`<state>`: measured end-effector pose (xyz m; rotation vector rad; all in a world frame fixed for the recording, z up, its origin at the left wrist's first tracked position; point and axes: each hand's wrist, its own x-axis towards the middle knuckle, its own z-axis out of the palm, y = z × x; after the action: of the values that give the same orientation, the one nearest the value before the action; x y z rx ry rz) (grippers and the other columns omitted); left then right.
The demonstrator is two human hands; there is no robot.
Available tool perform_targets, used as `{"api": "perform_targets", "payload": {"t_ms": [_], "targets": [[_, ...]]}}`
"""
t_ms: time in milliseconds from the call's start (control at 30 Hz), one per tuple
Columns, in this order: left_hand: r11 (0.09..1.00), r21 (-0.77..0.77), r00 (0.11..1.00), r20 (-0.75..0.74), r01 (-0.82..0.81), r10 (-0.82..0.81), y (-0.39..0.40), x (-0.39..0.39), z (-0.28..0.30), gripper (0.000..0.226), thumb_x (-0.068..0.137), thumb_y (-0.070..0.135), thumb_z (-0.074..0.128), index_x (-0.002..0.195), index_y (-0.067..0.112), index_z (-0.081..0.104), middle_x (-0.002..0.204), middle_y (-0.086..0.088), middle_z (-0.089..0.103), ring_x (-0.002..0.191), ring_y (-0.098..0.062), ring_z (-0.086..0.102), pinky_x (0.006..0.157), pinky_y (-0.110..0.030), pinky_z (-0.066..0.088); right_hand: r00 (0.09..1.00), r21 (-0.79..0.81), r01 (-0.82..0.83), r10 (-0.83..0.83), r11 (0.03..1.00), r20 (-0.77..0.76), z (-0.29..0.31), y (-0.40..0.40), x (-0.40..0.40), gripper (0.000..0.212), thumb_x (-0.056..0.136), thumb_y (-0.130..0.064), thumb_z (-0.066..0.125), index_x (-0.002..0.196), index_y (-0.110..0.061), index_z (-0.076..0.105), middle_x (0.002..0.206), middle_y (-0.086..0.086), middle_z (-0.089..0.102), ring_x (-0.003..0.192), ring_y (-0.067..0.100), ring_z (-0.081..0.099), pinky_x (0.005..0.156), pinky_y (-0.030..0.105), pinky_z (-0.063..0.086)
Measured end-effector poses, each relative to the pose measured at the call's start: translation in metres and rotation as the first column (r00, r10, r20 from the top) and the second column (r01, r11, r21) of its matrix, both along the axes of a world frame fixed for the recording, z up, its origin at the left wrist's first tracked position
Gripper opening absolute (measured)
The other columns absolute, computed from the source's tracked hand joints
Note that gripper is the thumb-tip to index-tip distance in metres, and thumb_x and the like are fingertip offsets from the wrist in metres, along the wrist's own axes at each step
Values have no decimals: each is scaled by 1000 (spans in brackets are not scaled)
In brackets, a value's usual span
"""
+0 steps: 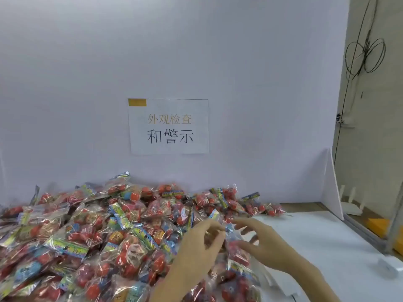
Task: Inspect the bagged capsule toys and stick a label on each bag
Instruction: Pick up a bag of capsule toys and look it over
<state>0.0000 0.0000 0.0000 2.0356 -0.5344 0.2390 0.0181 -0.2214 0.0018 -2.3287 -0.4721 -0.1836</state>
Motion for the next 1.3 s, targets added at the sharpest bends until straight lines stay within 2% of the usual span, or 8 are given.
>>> {"api": "perform_targets", "payload": {"t_ms": [133,267,467,767,933,1067,1167,1300], "targets": [[977,211,993,-114,-17,42,-26,39,-17,26,96,48,69,116,37,56,95,13,67,78,-2,60,77,-21,53,991,-347,-43,-4,937,-133,-3,5,39,56,94,-49,70,146,-39,53,141,-16,53,128,8,44,109,26,36],[974,225,975,-221,21,30,-23,50,-48,63,78,70,73,130,49,43,101,14,65,93,-3,62,84,-25,53,993,-353,-8,-34,936,-111,-19,5,51,29,90,-42,74,117,-34,67,118,-13,61,113,10,51,108,35,38],[977,207,984,-155,-53,86,-20,47,-56,63,77,67,77,122,62,33,101,20,61,99,5,56,80,-13,45,998,-78,63,-61,995,29,-30,9,47,15,88,-36,80,91,-35,65,101,-13,64,98,1,56,91,26,48],[977,-166,979,-180,-132,101,-14,46,-41,25,92,41,76,114,42,66,103,31,69,102,12,62,88,-7,44,946,280,137,-209,950,248,-31,15,42,21,87,-40,80,92,-40,60,101,-15,61,100,8,61,86,18,46],[864,-475,965,-257,-170,48,-11,43,-30,15,88,49,72,100,43,77,92,3,77,93,-18,72,96,-35,54,971,493,84,-183,866,156,-21,27,31,27,81,-52,76,102,-38,65,100,-13,65,101,11,66,86,23,54],[739,-637,950,-311,-219,13,-3,42,-27,42,77,61,76,112,39,78,107,14,77,109,-13,70,104,-39,49,1000,615,16,0,788,-26,-15,31,22,30,81,-48,80,110,-52,70,98,-5,71,98,10,72,86,20,56],[708,-672,952,-307,-219,2,-1,39,-21,43,77,59,78,111,33,80,110,7,79,111,-14,71,111,-48,47,994,651,13,58,759,-88,-13,34,18,34,84,-53,82,107,-28,77,108,14,73,104,25,73,98,34,57],[708,-678,963,-269,-195,7,-1,36,-13,26,82,51,73,97,32,84,104,4,79,97,-8,72,98,-34,50,981,771,25,134,637,-142,-8,32,15,42,83,-43,83,117,-20,77,118,9,75,117,27,69,108,42,49]]}}
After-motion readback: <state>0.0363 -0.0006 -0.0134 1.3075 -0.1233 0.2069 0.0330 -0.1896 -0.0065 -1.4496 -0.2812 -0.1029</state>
